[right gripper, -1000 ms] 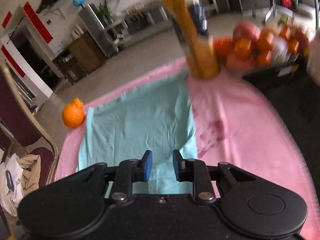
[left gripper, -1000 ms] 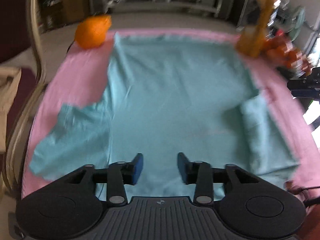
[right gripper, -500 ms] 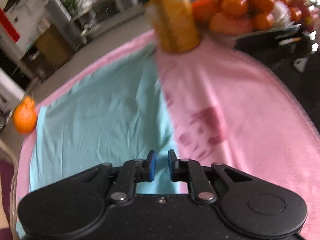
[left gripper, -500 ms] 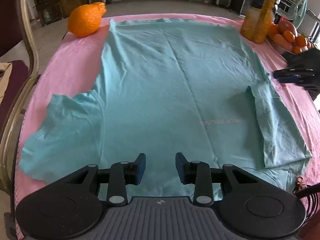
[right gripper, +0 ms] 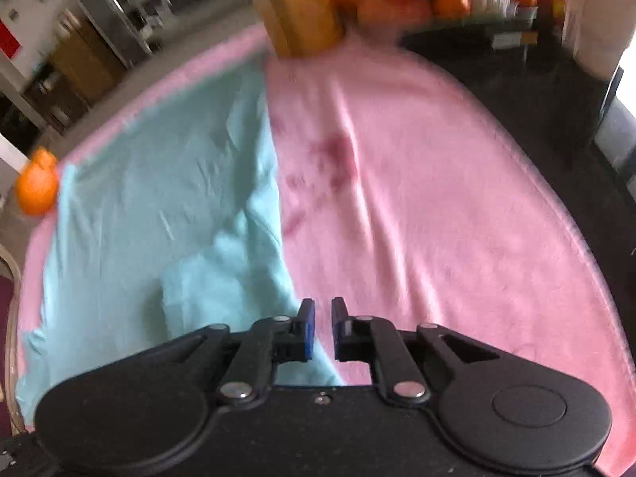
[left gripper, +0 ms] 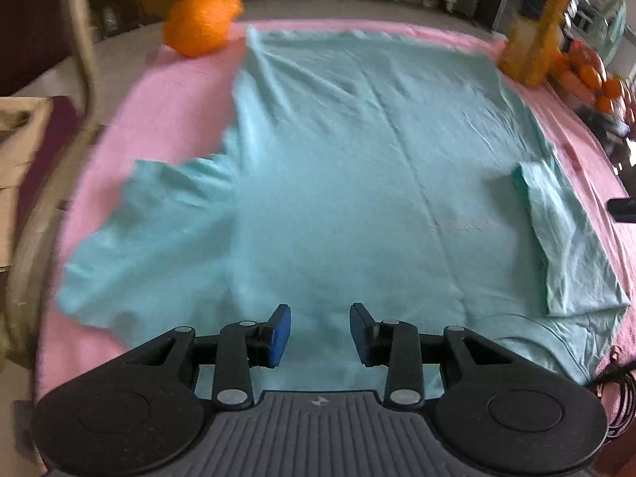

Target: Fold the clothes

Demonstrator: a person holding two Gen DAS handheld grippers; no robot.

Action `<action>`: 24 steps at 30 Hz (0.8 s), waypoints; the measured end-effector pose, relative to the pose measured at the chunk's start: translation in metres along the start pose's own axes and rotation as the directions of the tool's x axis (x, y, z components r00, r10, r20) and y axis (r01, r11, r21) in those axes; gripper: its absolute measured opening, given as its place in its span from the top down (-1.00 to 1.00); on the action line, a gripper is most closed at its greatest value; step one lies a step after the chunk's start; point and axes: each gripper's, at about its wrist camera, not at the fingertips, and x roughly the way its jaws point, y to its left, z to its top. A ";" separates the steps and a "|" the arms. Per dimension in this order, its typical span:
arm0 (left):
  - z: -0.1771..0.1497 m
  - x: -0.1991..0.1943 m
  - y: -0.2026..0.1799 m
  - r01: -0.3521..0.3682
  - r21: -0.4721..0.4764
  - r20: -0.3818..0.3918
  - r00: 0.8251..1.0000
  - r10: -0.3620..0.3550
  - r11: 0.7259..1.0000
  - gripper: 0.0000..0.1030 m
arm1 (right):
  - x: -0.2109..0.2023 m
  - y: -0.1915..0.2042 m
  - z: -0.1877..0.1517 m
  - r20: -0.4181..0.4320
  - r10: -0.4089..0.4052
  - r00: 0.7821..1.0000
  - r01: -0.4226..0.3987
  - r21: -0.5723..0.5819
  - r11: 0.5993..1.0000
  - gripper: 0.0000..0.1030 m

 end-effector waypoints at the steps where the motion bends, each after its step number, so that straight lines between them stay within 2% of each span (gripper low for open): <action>1: 0.000 -0.010 0.013 0.007 -0.032 0.026 1.000 -0.006 0.999 0.31 | -0.014 0.000 0.000 0.031 0.056 0.998 -0.056 0.009 0.998 0.75; 2: -0.001 -0.020 0.028 0.017 -0.071 0.054 0.998 -0.013 0.997 0.31 | -0.027 0.001 -0.001 0.065 0.131 0.989 -0.132 0.020 0.991 0.67; 3: -0.002 -0.029 0.045 0.022 -0.115 0.084 0.996 -0.012 0.993 0.30 | -0.042 0.002 -0.004 0.102 0.219 0.970 -0.223 0.030 0.974 0.55; 5: -0.004 -0.041 0.078 0.009 -0.208 0.120 0.993 0.016 0.978 0.28 | -0.062 0.006 -0.008 0.157 0.342 0.926 -0.351 0.027 0.936 0.42; 7: -0.008 -0.043 0.113 -0.010 -0.335 0.108 0.993 0.049 0.942 0.29 | -0.067 0.018 -0.009 0.172 0.425 0.889 -0.433 0.005 0.902 0.39; 8: -0.010 -0.042 0.126 -0.003 -0.392 0.097 0.994 0.044 0.920 0.30 | -0.068 0.025 -0.010 0.170 0.462 0.870 -0.468 -0.006 0.884 0.37; 10: -0.016 -0.038 0.150 0.033 -0.501 0.086 0.996 0.012 0.865 0.30 | -0.062 0.038 -0.010 0.150 0.510 0.847 -0.515 -0.008 0.857 0.35; 11: -0.019 -0.036 0.161 0.049 -0.549 0.082 0.997 -0.005 0.834 0.30 | -0.058 0.043 -0.012 0.134 0.522 0.842 -0.526 -0.007 0.850 0.34; 13: -0.021 -0.032 0.168 0.073 -0.597 0.081 0.996 -0.031 0.799 0.30 | -0.051 0.053 -0.014 0.102 0.536 0.838 -0.538 -0.006 0.843 0.34; 18: -0.023 -0.013 0.162 0.119 -0.657 0.056 0.992 -0.110 0.745 0.30 | -0.046 0.068 -0.019 0.057 0.533 0.844 -0.532 -0.043 0.846 0.31; 21: -0.029 0.003 0.160 0.140 -0.704 0.022 0.984 -0.175 0.696 0.29 | -0.050 0.070 -0.024 0.052 0.528 0.848 -0.524 -0.069 0.849 0.28; 24: -0.030 0.005 0.164 0.119 -0.727 0.036 0.990 -0.135 0.676 0.25 | -0.049 0.065 -0.023 0.057 0.527 0.848 -0.523 -0.068 0.850 0.28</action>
